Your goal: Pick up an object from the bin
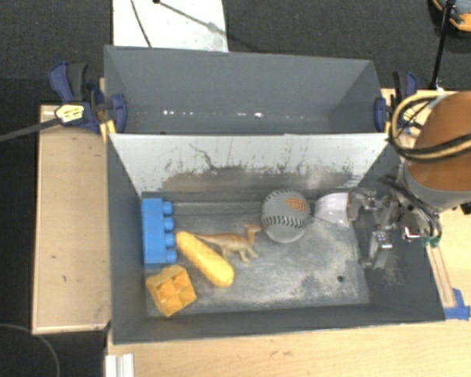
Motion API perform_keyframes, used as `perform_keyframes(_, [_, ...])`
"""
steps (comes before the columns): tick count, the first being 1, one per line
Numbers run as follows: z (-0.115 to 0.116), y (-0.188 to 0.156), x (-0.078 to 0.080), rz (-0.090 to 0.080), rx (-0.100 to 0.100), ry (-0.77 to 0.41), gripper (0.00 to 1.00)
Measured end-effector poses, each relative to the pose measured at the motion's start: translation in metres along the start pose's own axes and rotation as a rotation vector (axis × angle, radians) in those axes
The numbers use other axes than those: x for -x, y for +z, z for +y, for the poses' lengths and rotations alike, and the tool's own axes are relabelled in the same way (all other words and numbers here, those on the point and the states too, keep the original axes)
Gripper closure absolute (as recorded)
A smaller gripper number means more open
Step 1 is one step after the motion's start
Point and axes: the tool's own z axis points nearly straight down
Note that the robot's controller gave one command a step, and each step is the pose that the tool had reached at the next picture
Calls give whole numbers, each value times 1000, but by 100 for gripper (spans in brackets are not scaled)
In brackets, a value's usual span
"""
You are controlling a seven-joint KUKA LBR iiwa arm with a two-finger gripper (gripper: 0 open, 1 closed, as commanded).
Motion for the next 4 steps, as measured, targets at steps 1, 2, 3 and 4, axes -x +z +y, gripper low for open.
perform_keyframes(1, [58, 69, 40, -5, 1, 94, 0])
perform_keyframes(2, [84, 66, 57, 3, 0, -9, 0])
perform_keyframes(3, [139, 76, 59, -2, 0, 164, 0])
perform_keyframes(4, [174, 111, 49, 0, 0, 152, 0])
